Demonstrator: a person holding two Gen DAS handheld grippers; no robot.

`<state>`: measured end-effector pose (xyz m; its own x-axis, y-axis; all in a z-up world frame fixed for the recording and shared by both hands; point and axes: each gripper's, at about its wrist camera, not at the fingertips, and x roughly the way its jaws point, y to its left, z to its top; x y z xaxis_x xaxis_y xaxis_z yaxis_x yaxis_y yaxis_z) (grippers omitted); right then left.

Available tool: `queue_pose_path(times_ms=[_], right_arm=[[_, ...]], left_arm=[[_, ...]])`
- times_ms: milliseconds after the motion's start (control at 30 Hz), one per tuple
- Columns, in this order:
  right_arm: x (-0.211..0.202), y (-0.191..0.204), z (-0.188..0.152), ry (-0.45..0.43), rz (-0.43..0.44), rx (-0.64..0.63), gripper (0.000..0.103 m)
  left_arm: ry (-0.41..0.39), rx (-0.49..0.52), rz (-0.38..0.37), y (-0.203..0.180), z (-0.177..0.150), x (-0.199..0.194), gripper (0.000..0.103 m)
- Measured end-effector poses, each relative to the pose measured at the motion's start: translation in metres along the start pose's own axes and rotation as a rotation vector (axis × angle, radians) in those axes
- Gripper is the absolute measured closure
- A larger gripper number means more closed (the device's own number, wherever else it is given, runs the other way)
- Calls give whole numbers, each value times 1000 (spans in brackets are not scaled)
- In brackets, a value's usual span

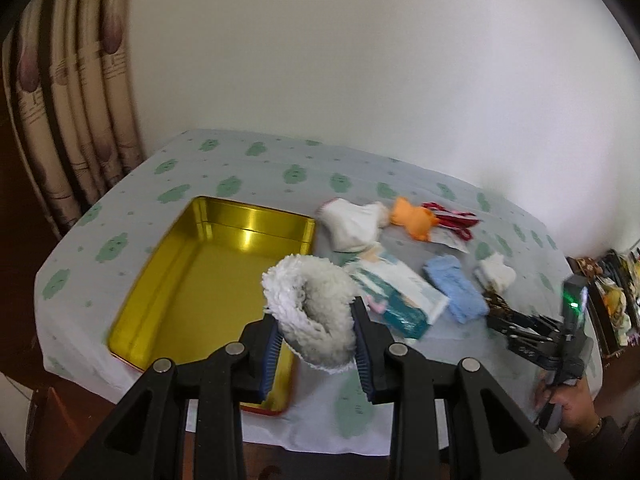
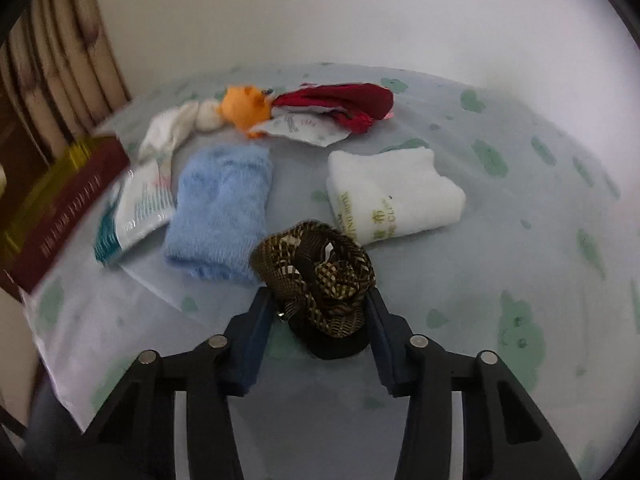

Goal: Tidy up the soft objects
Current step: 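Grasp the white fluffy sock with the left gripper while the right grasps the brown patterned cloth, then drop the fluffy sock and brown cloth into the gold tin with both grippers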

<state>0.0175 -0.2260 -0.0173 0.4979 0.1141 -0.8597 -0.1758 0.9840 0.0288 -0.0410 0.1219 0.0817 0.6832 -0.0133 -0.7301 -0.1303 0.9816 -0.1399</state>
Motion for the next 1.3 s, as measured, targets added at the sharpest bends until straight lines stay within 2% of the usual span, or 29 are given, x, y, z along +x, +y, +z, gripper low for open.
queue_pose_path(times_ms=[200,467,600,800,867,933,1000,1067,1133,1167,1300], right_arm=[[-17,-4,-8,-21,33,33,69],[-56,-8,-25,-73,63,74,70],[-69,-9,-31,-91,88,102,70],[-80,-2,-30,-108,106,103,70],[-82,0,-28,-113,113,104,70],[-83,3,-26,-114,124,105,70],[-84,7,-26,-115,137,103,70],[-85,12,-25,-115,149,93,70],[-86,18,-22,-118,156,80,70],[-87,20,-20,-120,165,75,70],[-90,40,-7,-128,204,32,70]], left_arm=[[37,43,107,35,19,31,70],[76,106,149,66,49,105,69],[146,88,155,80,59,143,69],[181,129,212,83,62,173,68],[220,123,213,85,63,183,68],[225,128,210,84,64,184,67],[217,155,241,81,67,184,63],[196,184,301,78,68,182,62],[176,195,311,76,68,175,57],[171,198,314,75,69,173,50],[109,190,347,76,71,157,48]])
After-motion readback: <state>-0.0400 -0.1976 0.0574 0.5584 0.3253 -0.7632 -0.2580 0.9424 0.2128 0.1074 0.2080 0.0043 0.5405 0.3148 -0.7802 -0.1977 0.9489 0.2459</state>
